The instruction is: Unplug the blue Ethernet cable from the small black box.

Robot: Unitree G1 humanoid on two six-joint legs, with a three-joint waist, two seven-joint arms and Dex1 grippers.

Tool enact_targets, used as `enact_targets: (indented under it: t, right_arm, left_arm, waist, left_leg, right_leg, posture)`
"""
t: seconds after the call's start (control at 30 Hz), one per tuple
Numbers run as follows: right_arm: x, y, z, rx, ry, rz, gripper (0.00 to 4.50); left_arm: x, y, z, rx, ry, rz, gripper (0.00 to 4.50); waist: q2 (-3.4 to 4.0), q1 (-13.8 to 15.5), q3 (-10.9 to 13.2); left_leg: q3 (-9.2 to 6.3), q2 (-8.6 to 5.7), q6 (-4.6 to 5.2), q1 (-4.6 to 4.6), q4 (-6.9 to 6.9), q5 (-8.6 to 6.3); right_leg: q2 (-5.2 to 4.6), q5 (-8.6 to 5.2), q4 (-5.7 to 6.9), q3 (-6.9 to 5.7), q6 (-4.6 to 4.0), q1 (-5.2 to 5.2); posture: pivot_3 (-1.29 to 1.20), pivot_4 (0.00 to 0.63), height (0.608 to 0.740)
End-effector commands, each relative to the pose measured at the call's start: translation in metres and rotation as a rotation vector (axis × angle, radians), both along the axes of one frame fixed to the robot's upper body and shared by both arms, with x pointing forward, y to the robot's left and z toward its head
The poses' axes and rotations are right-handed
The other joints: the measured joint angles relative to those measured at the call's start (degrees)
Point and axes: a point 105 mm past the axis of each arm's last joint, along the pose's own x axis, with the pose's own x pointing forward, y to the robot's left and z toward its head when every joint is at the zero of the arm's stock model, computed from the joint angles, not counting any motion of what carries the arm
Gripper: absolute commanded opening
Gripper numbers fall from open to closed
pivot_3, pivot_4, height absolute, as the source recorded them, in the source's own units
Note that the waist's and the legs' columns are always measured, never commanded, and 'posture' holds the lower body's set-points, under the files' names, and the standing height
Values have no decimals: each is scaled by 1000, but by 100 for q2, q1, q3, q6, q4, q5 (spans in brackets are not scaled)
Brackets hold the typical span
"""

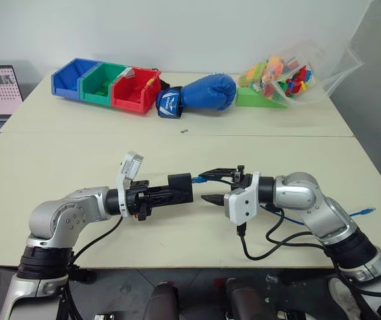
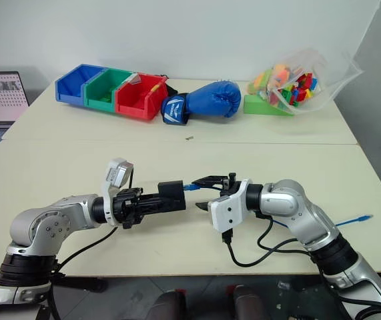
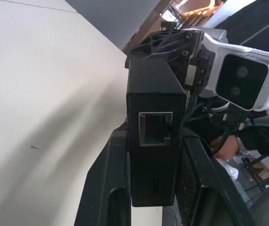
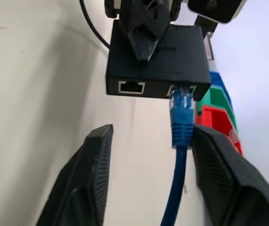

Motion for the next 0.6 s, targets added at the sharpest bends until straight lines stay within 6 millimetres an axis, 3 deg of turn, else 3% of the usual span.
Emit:
enact_targets:
  t: [0.03,0.17,0.3,0.6]
  right_arm:
    - [-20,-16,26,163,361,-14,3201]
    - [-23,-10,42,317,705,-18,3201]
    - [-18,1,41,396,940,-20,3201]
    - [-10,14,22,437,1157,-35,3201]
  left_arm:
    - [-1,2,4,55,-91,-68,797]
    - [-2,6,3,94,-140,-113,797]
    - [-6,4,8,79,-169,-145,797]
    - [-13,3,13,54,-210,-139,797]
  waist:
    - [2,7,1]
    - [1,-3,1]
    - [3,-82,2]
    - [3,-88,2]
  left_leg:
    - [0,0,0,0,0,0]
    - [-2,-2,0,2,0,0]
    - [-6,7,2,5,-1,0]
    - [-6,2,2,-7,-1,0]
  right_leg:
    - [-1,0,0,0,1,1]
    - [-6,5,1,0,-10,4]
    - [5,-7,5,3,10,0]
    - [2,-11,-4,1,13,-2]
  posture:
    - [0,150,740]
    - [0,150,740]
    - [0,150,740]
    - [0,150,740]
